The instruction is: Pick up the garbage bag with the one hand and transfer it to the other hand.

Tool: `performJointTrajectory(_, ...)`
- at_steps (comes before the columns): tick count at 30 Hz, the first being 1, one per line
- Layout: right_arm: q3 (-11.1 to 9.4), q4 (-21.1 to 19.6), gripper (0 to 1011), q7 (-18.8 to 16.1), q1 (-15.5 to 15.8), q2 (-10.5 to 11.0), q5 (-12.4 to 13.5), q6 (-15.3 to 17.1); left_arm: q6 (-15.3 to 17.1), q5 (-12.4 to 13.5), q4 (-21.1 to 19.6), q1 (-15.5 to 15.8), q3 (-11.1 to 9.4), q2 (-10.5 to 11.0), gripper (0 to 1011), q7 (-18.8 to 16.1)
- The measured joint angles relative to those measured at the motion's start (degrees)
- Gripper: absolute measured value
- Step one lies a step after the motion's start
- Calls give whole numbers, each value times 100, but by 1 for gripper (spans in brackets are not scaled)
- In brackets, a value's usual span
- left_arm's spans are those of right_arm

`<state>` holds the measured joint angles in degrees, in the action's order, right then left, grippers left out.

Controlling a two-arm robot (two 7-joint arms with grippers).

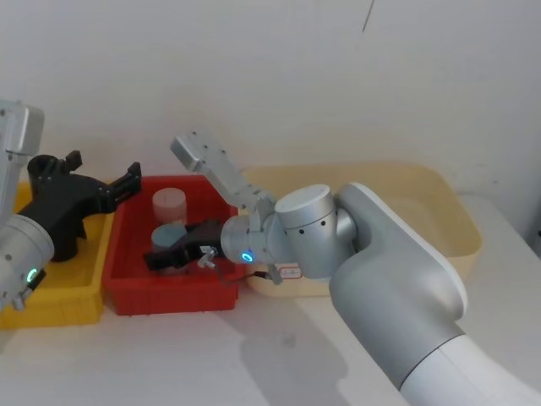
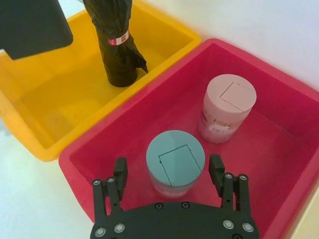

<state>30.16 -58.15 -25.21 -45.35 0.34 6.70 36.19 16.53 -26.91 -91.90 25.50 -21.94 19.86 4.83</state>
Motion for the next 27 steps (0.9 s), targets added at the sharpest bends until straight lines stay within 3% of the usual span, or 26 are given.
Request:
performJointTrajectory(8,3,71,995,46,-24,-46,11,-43,0,0,0,0,0,0,1001,0)
performJointTrajectory(13,6,166,913,107,-33,-90,8,-96,0,0,0,0,0,0,1001,0)
performJointTrajectory(22,-25,410,647,270,-63,-191,-47,-201,0,0,0,0,0,0,1001,0)
performJointTrajectory(27,-59,527,644,377,-75,-243,-82,-254,0,0,-1,0,0,0,1001,0)
